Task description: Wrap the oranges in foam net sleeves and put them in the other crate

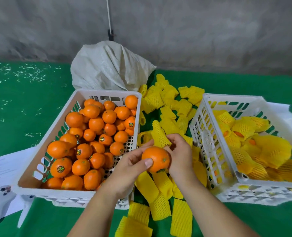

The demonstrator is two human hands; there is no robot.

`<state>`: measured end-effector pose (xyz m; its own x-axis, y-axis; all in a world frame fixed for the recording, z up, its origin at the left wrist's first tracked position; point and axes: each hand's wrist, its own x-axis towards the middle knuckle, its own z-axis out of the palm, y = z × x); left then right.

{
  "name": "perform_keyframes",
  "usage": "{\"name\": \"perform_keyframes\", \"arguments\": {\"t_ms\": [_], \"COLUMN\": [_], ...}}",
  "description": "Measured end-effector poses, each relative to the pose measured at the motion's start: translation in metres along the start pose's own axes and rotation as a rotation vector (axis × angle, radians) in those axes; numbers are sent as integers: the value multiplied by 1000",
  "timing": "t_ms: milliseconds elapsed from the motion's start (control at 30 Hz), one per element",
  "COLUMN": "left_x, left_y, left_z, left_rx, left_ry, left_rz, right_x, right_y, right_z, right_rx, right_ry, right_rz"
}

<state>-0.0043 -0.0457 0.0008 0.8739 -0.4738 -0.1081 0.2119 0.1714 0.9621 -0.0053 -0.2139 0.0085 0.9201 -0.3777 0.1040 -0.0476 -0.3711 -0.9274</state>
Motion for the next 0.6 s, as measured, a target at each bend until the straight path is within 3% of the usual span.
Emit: {"name": "perform_keyframes", "arguments": {"t_ms": [100,233,333,600], "left_x": [-1,-3,-2,4], "left_y": [-2,-1,-1,-18], "left_z": [1,0,2,7], "left_rx": [-37,-60,-18,-3], "left_ry": [-18,-133,-155,203], "left_rz": [-15,-49,-79,100], "right_x": [-2,-4,-3,-15], "right_y": [0,2,1,1], "right_z": [-10,-19,-19,-33], "right_rx": [-51,-69,-69,10], "right_ry": [-22,81,30,-49], "right_rz": [-3,-19,-12,-35]}}
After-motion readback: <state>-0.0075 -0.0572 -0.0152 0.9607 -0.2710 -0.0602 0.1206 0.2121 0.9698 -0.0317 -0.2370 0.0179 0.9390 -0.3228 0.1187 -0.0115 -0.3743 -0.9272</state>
